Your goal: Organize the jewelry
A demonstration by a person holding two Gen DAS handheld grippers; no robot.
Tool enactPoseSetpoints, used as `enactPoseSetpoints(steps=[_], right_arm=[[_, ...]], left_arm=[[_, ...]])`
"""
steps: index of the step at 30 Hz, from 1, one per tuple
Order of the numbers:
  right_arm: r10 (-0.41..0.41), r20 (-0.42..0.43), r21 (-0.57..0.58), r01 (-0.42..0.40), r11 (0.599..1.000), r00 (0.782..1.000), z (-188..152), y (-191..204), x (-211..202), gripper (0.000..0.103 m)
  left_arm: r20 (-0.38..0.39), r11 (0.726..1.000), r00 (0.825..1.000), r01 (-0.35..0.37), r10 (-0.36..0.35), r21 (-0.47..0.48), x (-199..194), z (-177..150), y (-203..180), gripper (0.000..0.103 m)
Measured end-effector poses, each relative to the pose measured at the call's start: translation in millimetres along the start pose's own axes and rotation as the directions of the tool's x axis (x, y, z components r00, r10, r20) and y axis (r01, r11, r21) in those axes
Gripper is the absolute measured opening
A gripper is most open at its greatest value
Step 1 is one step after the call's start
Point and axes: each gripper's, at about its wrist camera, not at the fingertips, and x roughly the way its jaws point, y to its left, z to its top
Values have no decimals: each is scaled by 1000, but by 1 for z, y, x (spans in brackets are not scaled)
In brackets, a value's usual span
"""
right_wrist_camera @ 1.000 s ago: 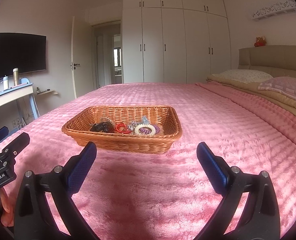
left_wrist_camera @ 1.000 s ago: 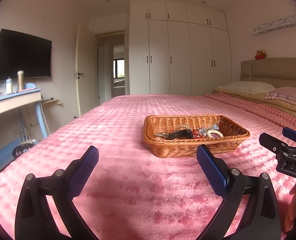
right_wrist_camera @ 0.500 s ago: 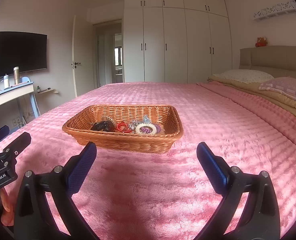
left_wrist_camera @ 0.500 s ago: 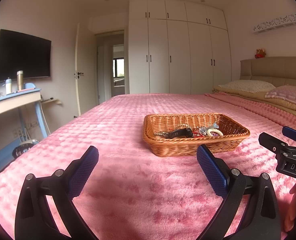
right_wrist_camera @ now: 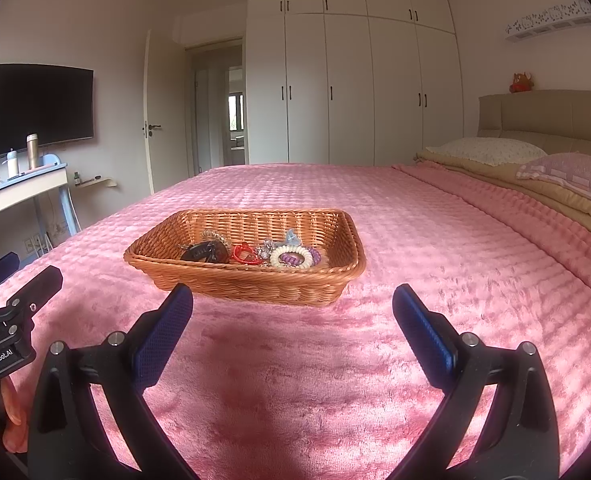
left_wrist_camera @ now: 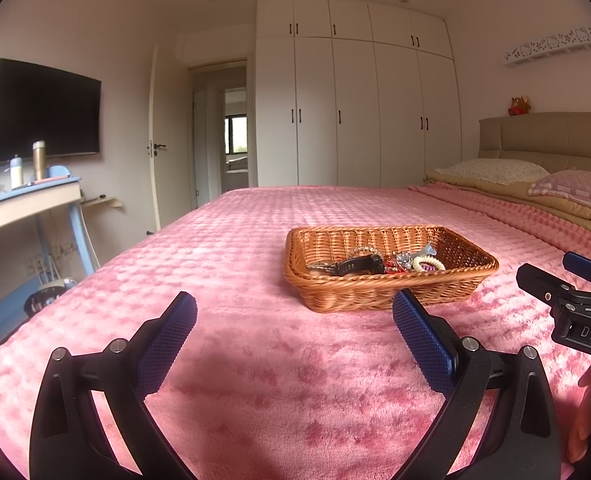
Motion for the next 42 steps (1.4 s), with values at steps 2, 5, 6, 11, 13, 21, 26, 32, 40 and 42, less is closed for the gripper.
enactPoseSetpoints(steps=[2, 5, 6, 11, 13, 21, 26, 32, 40, 42], right_arm=[[0, 0, -1, 0, 1000, 1000, 0, 0, 0, 96], [0, -2, -1, 0, 1000, 1000, 0, 0, 0, 96], [0, -2, 0, 0, 1000, 1000, 0, 0, 0, 96], [1, -4, 1, -1, 1000, 1000, 0, 0, 0, 96], [1, -4, 2, -1, 1000, 1000, -1, 0, 0, 96], [-1, -8, 10, 2, 1000, 1000, -1, -1, 1, 96], [0, -13, 18, 0, 1000, 1000, 0, -2, 2, 96], [0, -13, 19, 0, 1000, 1000, -1, -2, 1, 96], [1, -14, 22, 0, 1000, 1000, 0, -2, 2, 96], [0, -16, 21, 0, 1000, 1000, 0, -2, 2, 96]], left_arm=[[0, 1000, 1000, 0, 0, 0, 0, 0, 0, 95], [1, 1000, 1000, -1, 1, 0, 0, 0, -1, 95], [1, 1000, 1000, -1, 1, 0, 0, 0, 0, 95], [1, 1000, 1000, -1, 1, 0, 0, 1, -1, 95], [0, 1000, 1000, -1, 1, 0, 0, 0, 0, 95], [0, 1000, 1000, 0, 0, 1, 0, 0, -1, 95], [0, 1000, 1000, 0, 0, 1, 0, 1, -1, 95], [-1, 1000, 1000, 2, -2, 3, 0, 1, -2, 95], [-1, 1000, 1000, 3, -3, 6, 0, -1, -1, 95], [-2, 1000, 1000, 3, -2, 7, 0, 0, -1, 95]])
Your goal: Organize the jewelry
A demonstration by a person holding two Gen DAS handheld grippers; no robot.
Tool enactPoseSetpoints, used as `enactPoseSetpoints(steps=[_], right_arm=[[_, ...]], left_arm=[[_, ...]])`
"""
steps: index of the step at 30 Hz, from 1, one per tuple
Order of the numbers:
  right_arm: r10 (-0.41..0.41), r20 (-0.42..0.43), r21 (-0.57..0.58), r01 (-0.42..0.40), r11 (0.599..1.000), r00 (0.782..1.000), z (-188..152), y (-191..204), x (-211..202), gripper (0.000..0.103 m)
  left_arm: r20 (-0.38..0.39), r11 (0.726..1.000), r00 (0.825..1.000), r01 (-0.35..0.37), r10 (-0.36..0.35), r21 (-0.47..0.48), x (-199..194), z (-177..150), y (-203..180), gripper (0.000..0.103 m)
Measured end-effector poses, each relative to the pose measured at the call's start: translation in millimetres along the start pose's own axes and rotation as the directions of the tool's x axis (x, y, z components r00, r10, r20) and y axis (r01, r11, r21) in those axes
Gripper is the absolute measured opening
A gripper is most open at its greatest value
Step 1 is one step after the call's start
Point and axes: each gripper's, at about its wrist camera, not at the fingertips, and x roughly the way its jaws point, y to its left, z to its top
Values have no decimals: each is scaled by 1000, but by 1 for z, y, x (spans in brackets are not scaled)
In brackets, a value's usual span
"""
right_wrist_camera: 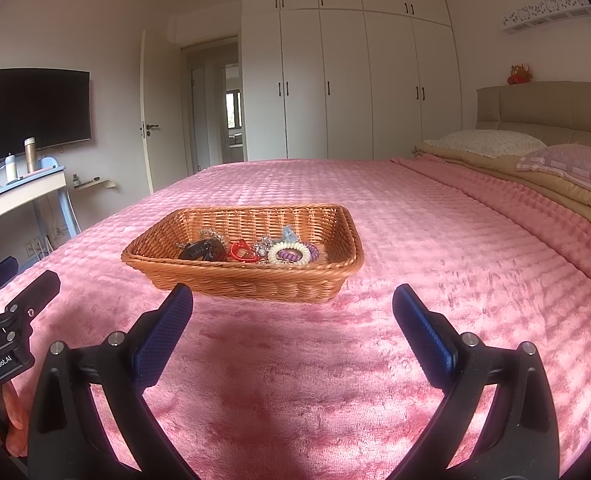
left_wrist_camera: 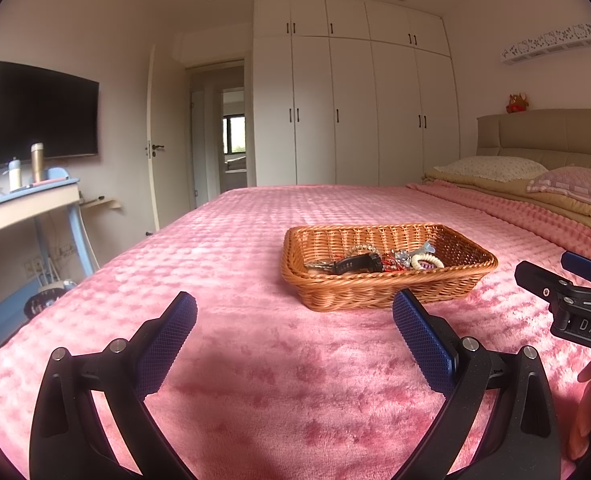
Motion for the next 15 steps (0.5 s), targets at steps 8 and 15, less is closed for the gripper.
enactPoseSetpoints(steps=[8, 15], right_arm=[[0, -2, -3, 0, 1000, 1000, 0, 0, 0, 96], [-1, -2, -3, 1, 1000, 1000, 0, 0, 0, 96]], left_arm=[[2, 1000, 1000, 2, -2, 2, 0, -2, 1, 95], [9, 1000, 1000, 4, -4, 4, -2, 1, 1, 96]])
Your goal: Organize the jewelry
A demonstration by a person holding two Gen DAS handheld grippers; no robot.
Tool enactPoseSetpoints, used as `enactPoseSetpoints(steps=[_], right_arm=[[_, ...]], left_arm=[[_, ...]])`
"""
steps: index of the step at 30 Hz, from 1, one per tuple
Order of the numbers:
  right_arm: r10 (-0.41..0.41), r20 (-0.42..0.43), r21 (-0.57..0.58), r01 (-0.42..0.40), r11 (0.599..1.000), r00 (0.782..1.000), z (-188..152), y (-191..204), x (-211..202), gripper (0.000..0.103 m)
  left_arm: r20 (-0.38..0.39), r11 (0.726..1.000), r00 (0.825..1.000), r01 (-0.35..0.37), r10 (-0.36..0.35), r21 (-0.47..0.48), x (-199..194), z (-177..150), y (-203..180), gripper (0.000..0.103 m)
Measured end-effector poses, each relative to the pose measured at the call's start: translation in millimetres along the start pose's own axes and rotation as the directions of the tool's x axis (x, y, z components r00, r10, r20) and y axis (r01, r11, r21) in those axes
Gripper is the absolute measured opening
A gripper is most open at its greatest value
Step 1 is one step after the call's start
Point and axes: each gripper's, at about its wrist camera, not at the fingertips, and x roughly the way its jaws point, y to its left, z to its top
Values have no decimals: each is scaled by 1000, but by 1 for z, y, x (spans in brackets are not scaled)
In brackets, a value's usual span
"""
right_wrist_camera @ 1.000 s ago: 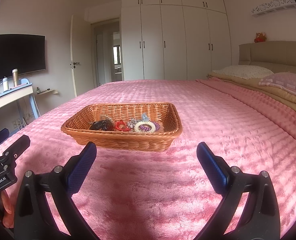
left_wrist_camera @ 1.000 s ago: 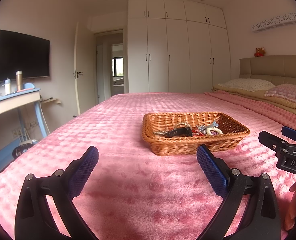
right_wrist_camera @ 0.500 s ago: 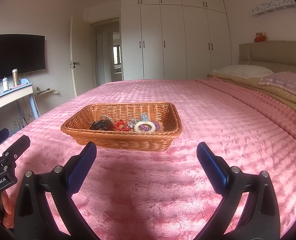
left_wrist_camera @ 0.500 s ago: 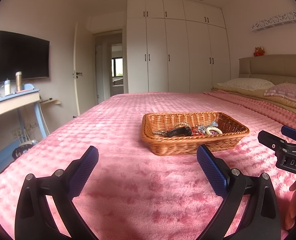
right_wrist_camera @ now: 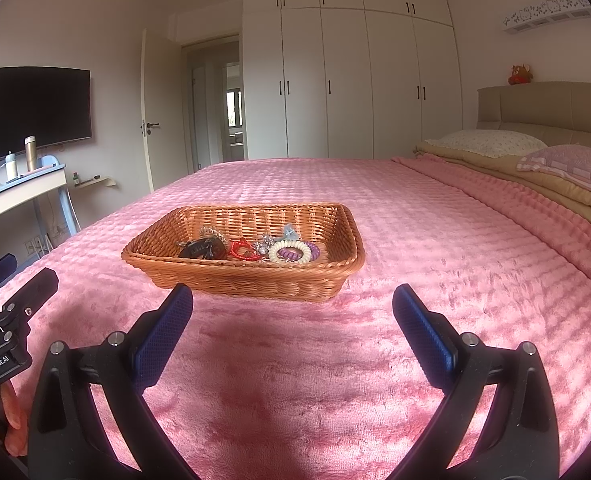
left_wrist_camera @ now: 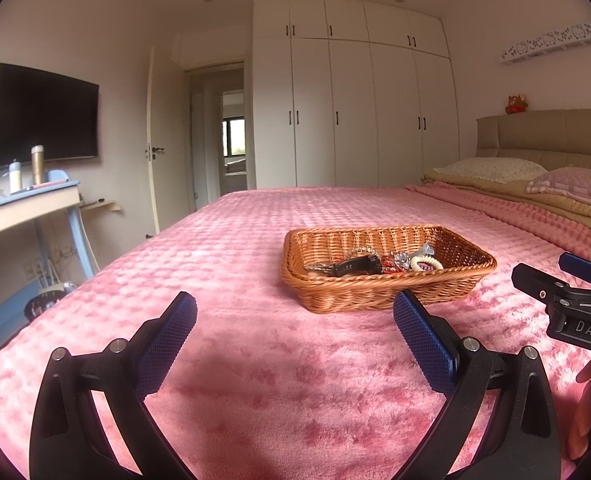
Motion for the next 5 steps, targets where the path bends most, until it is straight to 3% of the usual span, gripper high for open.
enactPoseSetpoints(steps=[5], right_arm=[[0, 0, 1, 0, 1000, 1000, 0, 0, 0, 96]], left_arm=[[-8, 1000, 1000, 9, -9, -12, 3, 1, 3, 96]])
